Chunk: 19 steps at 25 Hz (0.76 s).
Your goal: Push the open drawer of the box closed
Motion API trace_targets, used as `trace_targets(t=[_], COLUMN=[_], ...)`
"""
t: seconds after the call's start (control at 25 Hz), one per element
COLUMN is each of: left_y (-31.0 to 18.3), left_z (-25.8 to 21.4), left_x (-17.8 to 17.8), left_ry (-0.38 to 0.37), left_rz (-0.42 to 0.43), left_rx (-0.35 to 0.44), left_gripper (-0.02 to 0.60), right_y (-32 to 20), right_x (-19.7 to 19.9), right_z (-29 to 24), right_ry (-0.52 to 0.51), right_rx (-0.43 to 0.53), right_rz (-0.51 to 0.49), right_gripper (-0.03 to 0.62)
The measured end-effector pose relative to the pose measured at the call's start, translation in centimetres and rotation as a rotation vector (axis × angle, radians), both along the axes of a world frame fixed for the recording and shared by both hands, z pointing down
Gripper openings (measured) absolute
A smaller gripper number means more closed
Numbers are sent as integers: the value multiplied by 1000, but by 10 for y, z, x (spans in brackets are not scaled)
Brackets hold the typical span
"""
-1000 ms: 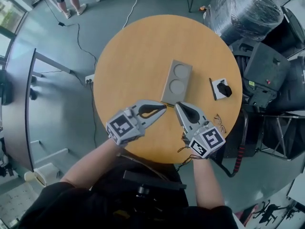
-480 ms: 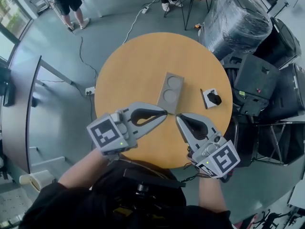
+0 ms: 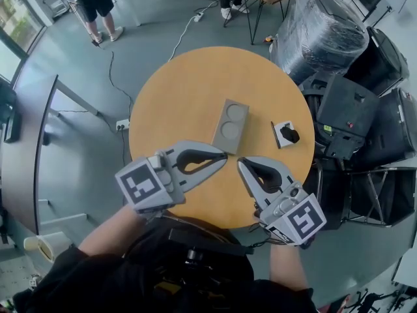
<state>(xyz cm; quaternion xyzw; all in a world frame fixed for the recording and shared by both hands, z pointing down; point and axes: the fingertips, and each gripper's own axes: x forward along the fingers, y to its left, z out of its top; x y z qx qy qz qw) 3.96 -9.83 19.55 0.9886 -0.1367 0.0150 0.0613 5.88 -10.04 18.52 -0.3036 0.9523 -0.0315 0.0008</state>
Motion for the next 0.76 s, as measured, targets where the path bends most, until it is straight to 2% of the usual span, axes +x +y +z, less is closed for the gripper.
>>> trace_targets(t=[0.2,0.76], left_y=[9,18], left_z=[-1,2], left_x=[1,1], left_ry=[20,15], left_rz=[11,23], left_rx=[-20,-25], left_gripper=[28,28], right_y=[7,14], right_x=[-4,-10], right_z=[2,3], right_ry=[12,18], right_rx=[-1,-6], right_rz=[-10,-22], right_gripper=[20,20])
